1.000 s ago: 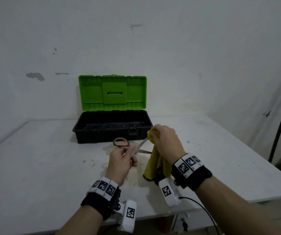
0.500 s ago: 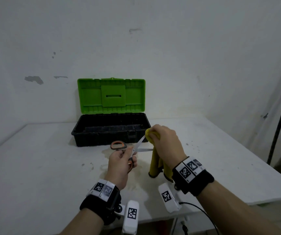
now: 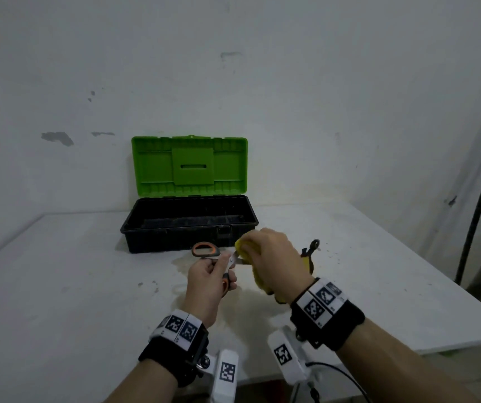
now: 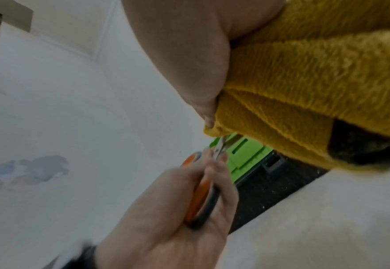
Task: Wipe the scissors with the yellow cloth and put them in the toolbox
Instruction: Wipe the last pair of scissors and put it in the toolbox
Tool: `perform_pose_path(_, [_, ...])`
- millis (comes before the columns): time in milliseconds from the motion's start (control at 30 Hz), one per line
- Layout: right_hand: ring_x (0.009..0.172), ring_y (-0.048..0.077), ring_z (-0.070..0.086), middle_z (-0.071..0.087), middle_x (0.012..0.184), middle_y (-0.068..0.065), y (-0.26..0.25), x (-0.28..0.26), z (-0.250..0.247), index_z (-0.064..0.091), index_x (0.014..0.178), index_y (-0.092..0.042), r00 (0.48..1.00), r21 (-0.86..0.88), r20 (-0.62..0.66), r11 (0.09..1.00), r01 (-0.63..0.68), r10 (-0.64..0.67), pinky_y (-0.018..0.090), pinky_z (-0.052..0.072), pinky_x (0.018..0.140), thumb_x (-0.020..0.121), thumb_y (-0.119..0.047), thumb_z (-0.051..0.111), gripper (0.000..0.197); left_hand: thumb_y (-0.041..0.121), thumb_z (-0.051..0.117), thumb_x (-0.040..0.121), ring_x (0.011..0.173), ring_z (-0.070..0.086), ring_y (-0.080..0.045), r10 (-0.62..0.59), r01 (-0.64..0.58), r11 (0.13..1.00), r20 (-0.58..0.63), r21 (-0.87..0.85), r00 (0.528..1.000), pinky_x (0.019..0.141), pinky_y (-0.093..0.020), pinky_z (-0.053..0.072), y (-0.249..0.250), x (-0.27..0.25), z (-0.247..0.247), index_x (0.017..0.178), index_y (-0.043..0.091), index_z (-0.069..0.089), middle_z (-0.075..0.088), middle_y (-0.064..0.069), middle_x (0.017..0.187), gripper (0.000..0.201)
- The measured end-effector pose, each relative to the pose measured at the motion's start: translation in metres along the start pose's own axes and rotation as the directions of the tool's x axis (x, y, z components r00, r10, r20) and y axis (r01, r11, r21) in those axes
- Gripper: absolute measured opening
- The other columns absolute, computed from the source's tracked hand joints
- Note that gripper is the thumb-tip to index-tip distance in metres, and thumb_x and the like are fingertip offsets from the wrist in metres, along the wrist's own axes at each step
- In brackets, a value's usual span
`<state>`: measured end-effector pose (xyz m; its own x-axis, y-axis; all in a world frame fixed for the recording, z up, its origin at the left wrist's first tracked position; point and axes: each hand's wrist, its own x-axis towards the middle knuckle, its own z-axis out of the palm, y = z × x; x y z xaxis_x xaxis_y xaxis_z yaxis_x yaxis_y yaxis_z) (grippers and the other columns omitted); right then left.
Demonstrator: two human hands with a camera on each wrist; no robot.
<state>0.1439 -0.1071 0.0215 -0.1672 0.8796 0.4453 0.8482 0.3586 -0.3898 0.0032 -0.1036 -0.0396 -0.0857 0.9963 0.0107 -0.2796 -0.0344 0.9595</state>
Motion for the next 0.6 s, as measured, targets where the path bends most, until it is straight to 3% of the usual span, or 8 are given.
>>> perform_pose_path(100, [0.084, 0.021, 0.059, 0.060, 0.096, 0.001, -0.005, -0.007, 0.010, 0.067, 0.101, -0.025, 0.997, -0.020, 0.074, 1.000, 0.020, -0.019, 0.042, 0.054, 0.073, 0.098, -0.030, 0.052, 0.016, 0.022, 0.053, 0.103, 0.053, 0.054, -0.016, 0.012, -0.012, 1.000, 0.019, 0.029, 1.000, 0.052, -0.026, 0.049, -0.001, 0.000, 0.000, 0.089, -0.003, 0.065, 0.058, -0.008, 0.059, 0.031])
perform_pose_path(300, [0.090, 0.024, 0.059, 0.060, 0.096, 0.002, 0.024, 0.015, -0.005, 0.066, 0.103, -0.026, 0.982, -0.042, -0.088, 0.984, -0.173, 0.169, 0.039, 0.052, 0.074, 0.098, -0.026, 0.049, 0.018, 0.020, 0.054, 0.103, 0.052, 0.053, -0.015, 0.009, -0.009, 0.999, 0.002, 0.039, 1.000, 0.051, -0.025, 0.049, -0.003, -0.002, -0.005, 0.087, -0.001, 0.065, 0.058, -0.007, 0.058, 0.029])
perform_pose_path(367, [0.087, 0.022, 0.058, 0.060, 0.096, 0.000, 0.019, 0.013, -0.005, 0.066, 0.104, -0.027, 0.987, -0.023, -0.091, 0.991, -0.135, 0.132, 0.040, 0.053, 0.074, 0.099, -0.029, 0.049, 0.018, 0.021, 0.054, 0.103, 0.051, 0.054, -0.014, 0.017, -0.017, 0.999, -0.003, 0.047, 1.000, 0.051, -0.024, 0.049, -0.001, -0.001, -0.004, 0.087, 0.000, 0.064, 0.058, -0.008, 0.059, 0.028])
perform_pose_path(500, [0.083, 0.021, 0.058, 0.057, 0.097, -0.002, -0.001, -0.002, 0.009, 0.063, 0.106, -0.028, 0.999, -0.044, 0.035, 0.999, -0.011, 0.013, 0.041, 0.053, 0.071, 0.101, -0.032, 0.046, 0.019, 0.021, 0.054, 0.103, 0.051, 0.054, -0.015, 0.035, -0.038, 0.997, 0.034, 0.071, 0.999, 0.050, -0.022, 0.048, 0.001, -0.001, 0.000, 0.088, 0.000, 0.063, 0.058, -0.009, 0.059, 0.028])
perform_pose_path(600, [0.087, 0.023, 0.059, 0.058, 0.100, 0.001, 0.010, 0.009, 0.005, 0.064, 0.108, -0.026, 0.993, -0.060, -0.018, 0.991, -0.120, 0.119, 0.039, 0.053, 0.073, 0.101, -0.030, 0.044, 0.022, 0.020, 0.053, 0.103, 0.051, 0.054, -0.014, 0.039, -0.042, 0.996, 0.032, 0.081, 0.999, 0.050, -0.022, 0.049, 0.000, -0.003, -0.002, 0.094, -0.002, 0.063, 0.058, -0.009, 0.059, 0.026])
